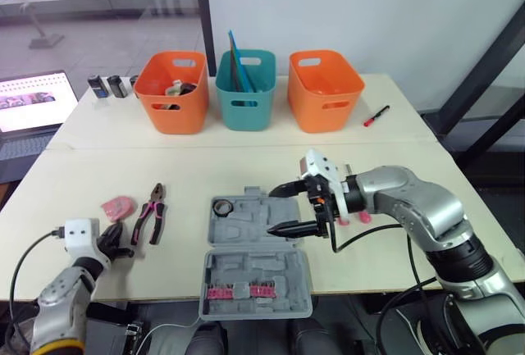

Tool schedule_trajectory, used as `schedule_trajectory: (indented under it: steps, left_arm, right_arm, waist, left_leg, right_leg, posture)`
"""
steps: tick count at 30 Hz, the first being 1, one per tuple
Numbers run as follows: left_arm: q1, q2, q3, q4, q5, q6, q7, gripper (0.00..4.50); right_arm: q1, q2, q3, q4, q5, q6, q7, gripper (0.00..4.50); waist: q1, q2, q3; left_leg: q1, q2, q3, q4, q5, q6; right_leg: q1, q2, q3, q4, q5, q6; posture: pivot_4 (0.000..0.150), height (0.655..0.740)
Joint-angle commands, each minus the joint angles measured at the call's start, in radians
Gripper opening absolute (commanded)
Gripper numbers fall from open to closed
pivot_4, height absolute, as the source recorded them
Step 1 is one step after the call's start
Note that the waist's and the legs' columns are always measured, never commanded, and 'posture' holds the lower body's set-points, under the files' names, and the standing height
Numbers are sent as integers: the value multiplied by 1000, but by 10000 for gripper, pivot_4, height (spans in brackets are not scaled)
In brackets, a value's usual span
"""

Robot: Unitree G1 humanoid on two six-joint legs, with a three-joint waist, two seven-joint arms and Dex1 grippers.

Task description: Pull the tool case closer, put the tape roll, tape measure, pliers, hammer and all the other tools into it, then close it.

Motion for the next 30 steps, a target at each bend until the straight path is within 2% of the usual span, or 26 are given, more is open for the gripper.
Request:
schedule_trajectory:
  steps: [1, 6, 11, 14, 19, 21, 26, 28, 30]
  left_arm:
    - [120, -19, 25, -167, -33, 59, 22, 329]
    - [329, -81, 37, -386, -74, 109, 47, 329]
    - [466, -145, 46, -489, -79, 121, 76, 329]
    - [519, -154, 52, -504, -70, 126, 73, 329]
    - [544, -114, 55, -507, -53, 129, 46, 329]
    - [547, -101, 71, -515, -60, 129, 43, 329]
    - [565, -88, 104, -541, -98, 116, 8, 329]
    - [575, -84, 123, -548, -117, 90, -26, 6188]
    - [592, -72, 151, -559, -139, 67, -68, 13914]
  right_arm:
    - [-17, 5, -2, -4, 0, -20, 18, 45000]
    - [-37, 24, 26, 28, -18, -41, 42, 45000]
    - [-57, 42, 43, 53, -27, -55, 65, 45000]
    - [-66, 53, 55, 65, -33, -62, 77, 45000]
    - [-83, 71, 76, 93, -56, -85, 91, 45000]
    - [-88, 77, 78, 100, -62, -91, 95, 45000]
    - [-97, 86, 72, 103, -62, -98, 110, 45000]
    - [-99, 86, 68, 98, -53, -97, 121, 45000]
    - [-102, 82, 61, 90, -40, -90, 135, 45000]
  waist:
    - [0, 0, 0]
    - [0, 0, 0]
    - [0, -1, 0]
    - [-1, -2, -1]
    - [-9, -2, -1]
    - [-9, -2, -1]
    - [-13, -2, -1]
    - [-16, -2, -1]
    - [-19, -2, -1]
  left_leg:
    - [0, 0, 0, 0, 0, 0]
    - [0, 0, 1, 0, 0, 0]
    - [-1, 0, 2, 1, -1, -1]
    - [-3, 0, 3, 1, -2, -3]
    - [-7, 0, 5, 1, -4, -3]
    - [-13, 0, 4, 1, -4, -2]
    - [-14, 0, 4, 2, -4, -2]
    - [-14, 0, 4, 2, -4, -2]
    - [-14, 0, 4, 3, -4, -2]
  right_leg:
    - [0, 0, 0, 0, 0, 0]
    - [-1, -1, 0, -2, 0, -1]
    - [-3, -2, 0, -3, 0, -1]
    - [-9, -3, 0, -4, 0, -1]
    - [-11, -4, 1, -6, 0, -1]
    - [-16, -3, 1, -2, 0, -1]
    - [-17, -2, 0, -2, 0, -1]
    - [-16, -3, 0, -2, 0, -1]
    - [-16, -3, 0, -2, 0, -1]
  posture:
    - [1500, 7364]
    - [1500, 7364]
    - [1500, 7364]
    - [1500, 7364]
    - [1500, 7364]
    - [1500, 7364]
    - [1500, 7364]
    - [1500, 7364]
    - [1500, 7364]
